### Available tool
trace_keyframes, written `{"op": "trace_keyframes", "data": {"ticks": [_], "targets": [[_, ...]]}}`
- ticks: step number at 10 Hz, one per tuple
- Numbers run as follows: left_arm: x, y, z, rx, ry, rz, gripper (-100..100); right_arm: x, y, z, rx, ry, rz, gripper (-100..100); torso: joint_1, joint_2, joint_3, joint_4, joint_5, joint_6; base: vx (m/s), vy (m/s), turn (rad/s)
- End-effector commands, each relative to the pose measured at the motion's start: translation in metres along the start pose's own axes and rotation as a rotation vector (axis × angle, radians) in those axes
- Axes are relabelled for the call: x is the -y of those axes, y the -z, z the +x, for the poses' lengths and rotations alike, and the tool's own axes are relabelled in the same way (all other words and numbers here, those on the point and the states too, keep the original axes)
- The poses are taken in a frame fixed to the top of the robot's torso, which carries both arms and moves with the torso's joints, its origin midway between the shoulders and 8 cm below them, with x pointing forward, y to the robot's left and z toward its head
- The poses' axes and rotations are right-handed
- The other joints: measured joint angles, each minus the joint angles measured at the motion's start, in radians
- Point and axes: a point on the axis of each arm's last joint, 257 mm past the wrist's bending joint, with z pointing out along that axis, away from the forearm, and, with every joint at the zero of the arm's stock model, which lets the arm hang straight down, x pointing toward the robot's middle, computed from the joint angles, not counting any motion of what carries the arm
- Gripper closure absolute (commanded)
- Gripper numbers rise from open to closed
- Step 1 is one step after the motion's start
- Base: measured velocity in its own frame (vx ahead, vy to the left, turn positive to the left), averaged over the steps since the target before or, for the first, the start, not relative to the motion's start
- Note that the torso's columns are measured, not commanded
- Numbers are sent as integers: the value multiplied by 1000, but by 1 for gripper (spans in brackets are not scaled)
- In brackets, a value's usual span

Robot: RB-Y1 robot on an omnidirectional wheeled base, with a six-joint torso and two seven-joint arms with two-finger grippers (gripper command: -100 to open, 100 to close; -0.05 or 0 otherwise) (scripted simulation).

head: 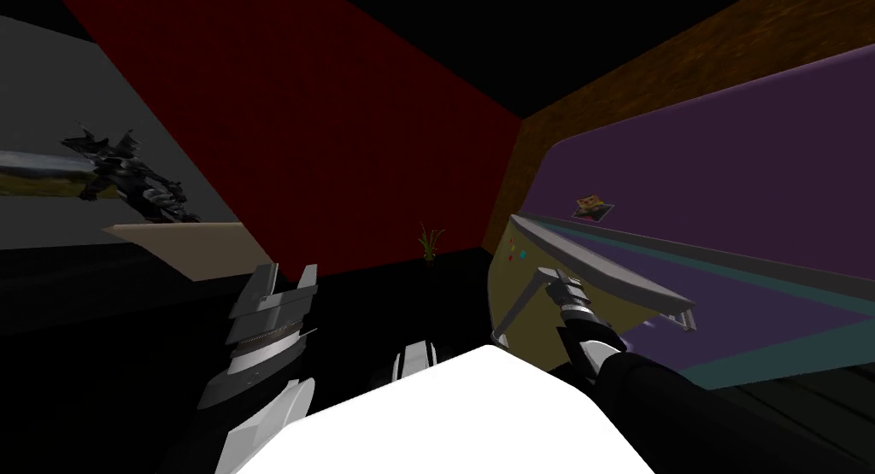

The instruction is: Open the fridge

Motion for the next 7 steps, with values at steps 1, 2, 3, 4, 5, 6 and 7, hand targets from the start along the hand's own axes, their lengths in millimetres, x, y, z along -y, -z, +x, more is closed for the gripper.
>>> {"op": "trace_keyframes", "data": {"ticks": [1, 2, 3, 4, 5, 6, 7], "targets": [[0, 0, 0, 0, 0, 0, 0, 0, 1, 24, -54, 7, 1, 100, 1, -6, -4, -2, 1, -2, 245, 186, -29], [0, 0, 0, 0, 0, 0, 0, 0, 1, 24, -54, 7, 1, 100, 3, -10, -7, -4, 0, -3, 215, 162, -32], [0, 0, 0, 0, 0, 0, 0, 0, 2, 41, -89, 13, 2, 100, 0, -10, -7, -3, 0, -5, 240, 165, -21], [0, 0, 0, 0, 0, 0, 0, 0, 2, 41, -89, 13, 2, 100, -2, -12, -9, -3, 1, -5, 220, 151, -20], [0, 0, 0, 0, 0, 0, 0, 1, 5, 57, -124, 19, 3, 100, -4, -11, -9, -3, 1, -6, 248, 185, -24], [0, 0, 0, 0, 0, 0, 0, 1, 5, 57, -124, 19, 3, 100, -3, -14, -10, -4, 1, -7, 231, 183, -24], [0, 0, 0, 0, 0, 0, 0, 2, 8, 73, -160, 25, 4, 100, -4, -13, -10, -3, 2, -7, 233, 176, -22]]}}
